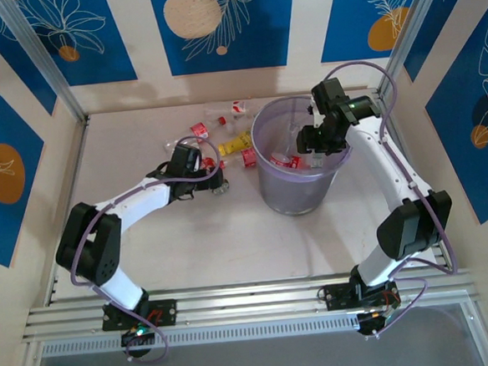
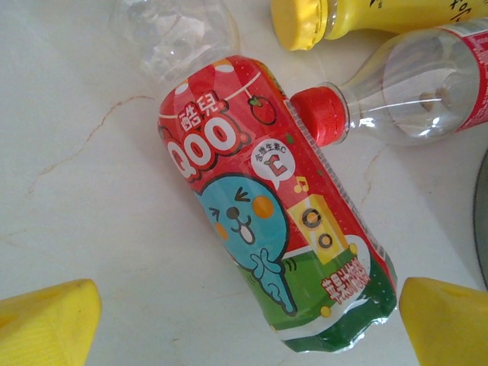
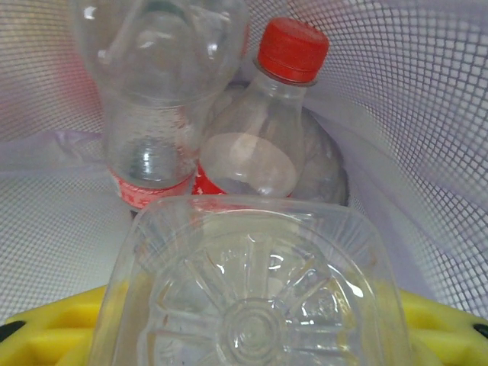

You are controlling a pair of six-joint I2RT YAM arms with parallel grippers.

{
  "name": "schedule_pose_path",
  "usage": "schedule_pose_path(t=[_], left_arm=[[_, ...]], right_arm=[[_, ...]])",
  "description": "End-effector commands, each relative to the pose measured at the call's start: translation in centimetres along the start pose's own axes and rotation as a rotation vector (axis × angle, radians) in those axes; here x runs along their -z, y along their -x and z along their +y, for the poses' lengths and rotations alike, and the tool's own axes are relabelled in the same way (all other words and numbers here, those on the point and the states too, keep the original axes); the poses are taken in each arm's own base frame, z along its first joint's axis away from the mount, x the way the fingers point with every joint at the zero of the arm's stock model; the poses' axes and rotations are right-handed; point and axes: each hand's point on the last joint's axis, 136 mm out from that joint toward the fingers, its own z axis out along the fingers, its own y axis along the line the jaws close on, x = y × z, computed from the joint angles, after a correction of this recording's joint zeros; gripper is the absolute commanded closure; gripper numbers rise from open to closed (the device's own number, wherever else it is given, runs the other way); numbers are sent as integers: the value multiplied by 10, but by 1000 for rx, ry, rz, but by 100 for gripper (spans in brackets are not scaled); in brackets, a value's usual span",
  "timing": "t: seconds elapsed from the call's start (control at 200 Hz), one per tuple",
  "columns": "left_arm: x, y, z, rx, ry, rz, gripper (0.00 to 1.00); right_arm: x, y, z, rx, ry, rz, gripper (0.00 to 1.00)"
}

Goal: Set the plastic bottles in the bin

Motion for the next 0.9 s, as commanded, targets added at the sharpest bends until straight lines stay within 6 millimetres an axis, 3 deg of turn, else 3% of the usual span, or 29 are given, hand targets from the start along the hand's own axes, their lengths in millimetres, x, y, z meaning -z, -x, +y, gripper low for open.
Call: schedule_pose_path(t=[0.0,0.155,0.425,0.615,0.895], left_arm=[[-2,5,2,20,21,-7,0],[-7,2,4,29,31,2,0],[-18,-5,6,49,35,22,0],[-20,-5,7,51,40,26,0],[-25,-7,8,53,43,34,0]], right_arm=[[-17,-10,-7,-38,-21,50,59],[-30,-13,-5,-45,-6,74,52],[-36,-11,-2,-42,11,76,26],[-34,-9,1,-39,24,71,19],[-10,4,12,-18,64,-4,17]])
